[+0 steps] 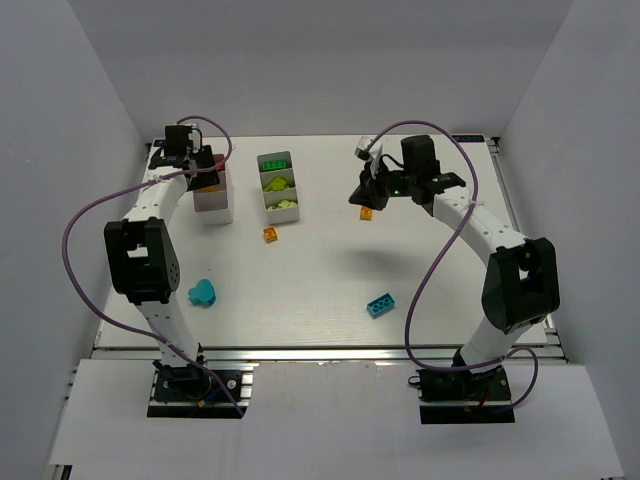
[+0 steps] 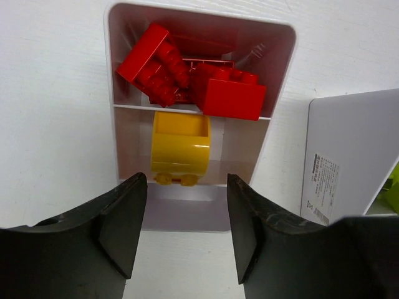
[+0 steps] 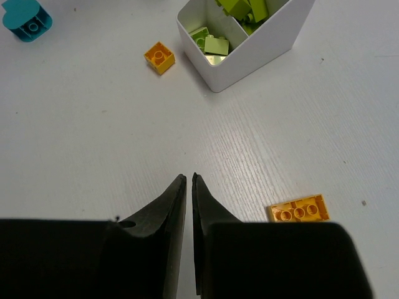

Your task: Sort the legos into containers by color

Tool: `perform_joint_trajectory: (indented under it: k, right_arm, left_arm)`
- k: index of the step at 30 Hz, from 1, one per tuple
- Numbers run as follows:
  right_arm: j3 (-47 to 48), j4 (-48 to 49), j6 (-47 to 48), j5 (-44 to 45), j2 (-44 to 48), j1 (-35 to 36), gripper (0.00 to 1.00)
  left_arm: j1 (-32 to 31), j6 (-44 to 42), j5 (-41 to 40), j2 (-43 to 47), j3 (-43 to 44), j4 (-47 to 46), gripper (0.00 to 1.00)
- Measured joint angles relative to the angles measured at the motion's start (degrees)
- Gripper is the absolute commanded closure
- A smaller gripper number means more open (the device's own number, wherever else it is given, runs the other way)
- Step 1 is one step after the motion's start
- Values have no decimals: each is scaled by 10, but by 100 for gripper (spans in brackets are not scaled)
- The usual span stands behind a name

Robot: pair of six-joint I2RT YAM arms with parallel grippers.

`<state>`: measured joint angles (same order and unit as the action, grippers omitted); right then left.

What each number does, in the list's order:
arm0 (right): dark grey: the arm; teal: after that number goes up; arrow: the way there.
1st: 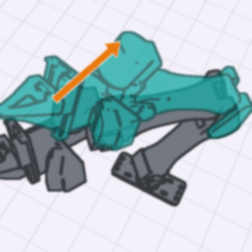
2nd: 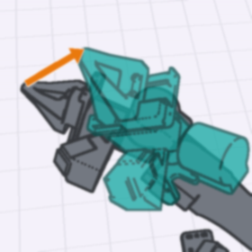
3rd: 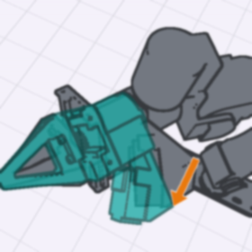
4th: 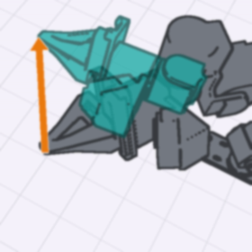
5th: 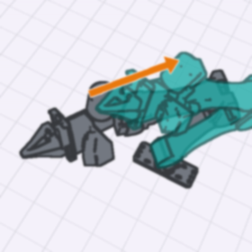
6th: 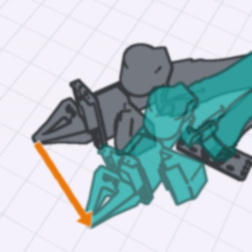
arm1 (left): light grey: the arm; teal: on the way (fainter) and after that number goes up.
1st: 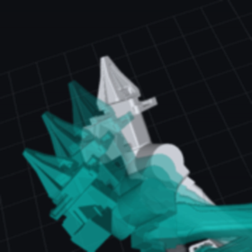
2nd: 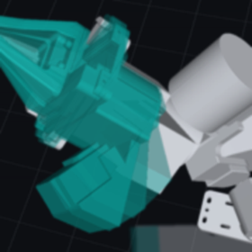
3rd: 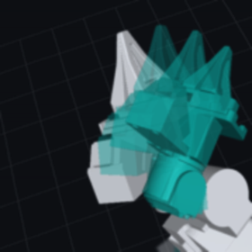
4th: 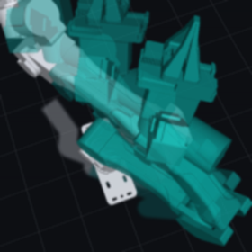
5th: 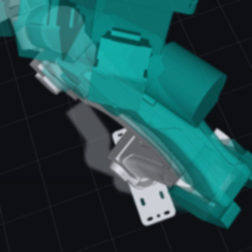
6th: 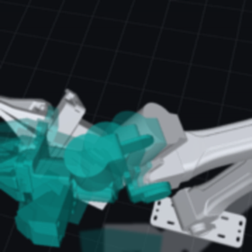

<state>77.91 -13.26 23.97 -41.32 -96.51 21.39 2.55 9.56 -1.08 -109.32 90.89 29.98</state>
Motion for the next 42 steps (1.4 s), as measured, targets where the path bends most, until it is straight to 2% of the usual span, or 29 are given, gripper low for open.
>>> perform_joint_trajectory:
  k: [20, 25, 32, 38, 42]
  right_arm:
    - [3, -3, 0, 0, 0, -4, 86]
    - [3, -3, 0, 0, 0, -5, 86]
    - [3, -3, 0, 0, 0, -7, 86]
    - [3, -4, 0, -1, 0, -7, 86]
    - [3, -3, 0, -4, 0, -7, 87]
  left_arm:
    - [-2, -32, -13, -22, 0, -18, 44]
    - [-3, -37, -12, -28, 0, -22, 62]
    - [-7, -42, -10, -25, -2, -27, 65]
    - [-10, -58, 8, 12, -26, -49, 67]
    - [-10, -89, 42, 44, -39, -54, 76]
